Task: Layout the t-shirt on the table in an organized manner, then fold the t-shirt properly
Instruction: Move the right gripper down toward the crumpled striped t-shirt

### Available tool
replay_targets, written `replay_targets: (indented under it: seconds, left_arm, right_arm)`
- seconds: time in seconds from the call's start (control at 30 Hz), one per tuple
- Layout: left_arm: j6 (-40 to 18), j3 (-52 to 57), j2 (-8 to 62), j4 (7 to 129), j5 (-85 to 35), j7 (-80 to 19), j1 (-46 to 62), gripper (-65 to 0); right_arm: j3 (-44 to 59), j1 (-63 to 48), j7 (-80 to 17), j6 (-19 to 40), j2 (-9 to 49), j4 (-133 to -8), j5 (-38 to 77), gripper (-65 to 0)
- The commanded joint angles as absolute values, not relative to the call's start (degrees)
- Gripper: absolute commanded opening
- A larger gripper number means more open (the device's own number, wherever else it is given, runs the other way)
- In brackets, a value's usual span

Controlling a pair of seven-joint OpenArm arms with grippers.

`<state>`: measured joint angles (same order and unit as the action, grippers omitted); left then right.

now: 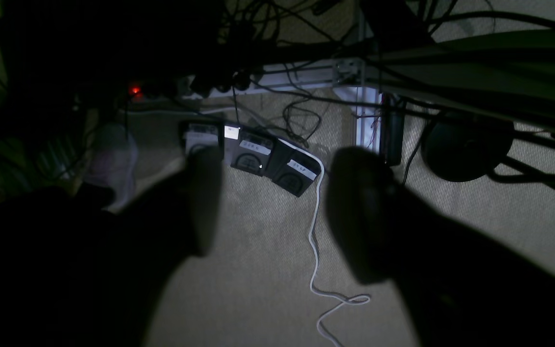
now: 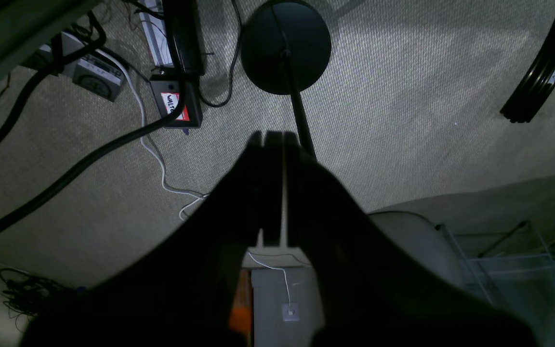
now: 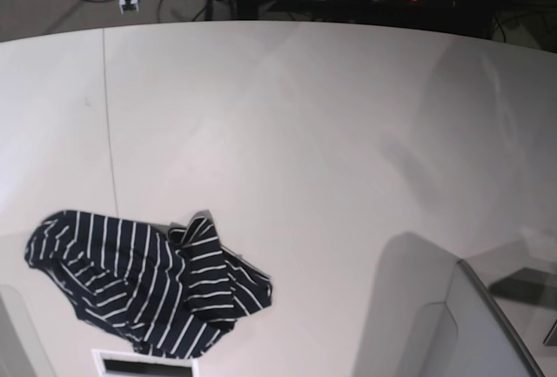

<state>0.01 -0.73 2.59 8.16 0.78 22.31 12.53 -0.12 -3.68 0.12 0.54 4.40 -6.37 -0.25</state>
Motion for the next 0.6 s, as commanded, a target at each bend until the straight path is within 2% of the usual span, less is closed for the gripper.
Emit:
replay_targets:
  seconds: [0.0,0.27,0.3,0.33,0.43,0.57]
  left_arm:
    - [0.22,-0.75,2.86,8.22,0.75,22.81,13.05,-24.4]
    - [0.22,-0.75,2.86,8.04,0.75,22.55,13.05,-25.2]
    - [0.22,-0.75,2.86,8.04,0.75,22.46,13.05,-27.6]
    - [0.22,-0.75,2.86,8.04,0.75,22.37,13.05,-33.2]
    - [0.22,-0.75,2.86,7.96,0.75,22.37,13.05,-65.0]
    - [0.22,-0.75,2.86,7.96,0.66,22.37,13.05,-65.0]
  right_arm:
    - [-0.22,-3.74,0.04,0.48,4.7,-6.37,-0.22,-64.8]
    - [-0.22,-3.56,0.04,0.48,4.7,-6.37,-0.22,-64.8]
    - [-0.22,-3.56,0.04,0.48,4.7,-6.37,-0.22,-64.8]
    - [-0.22,-3.56,0.04,0.48,4.7,-6.37,-0.22,-64.8]
    - [-0.22,-3.56,0.04,0.48,4.7,-6.37,-0.22,-64.8]
    - [-0.22,-3.56,0.04,0.48,4.7,-6.37,-0.22,-64.8]
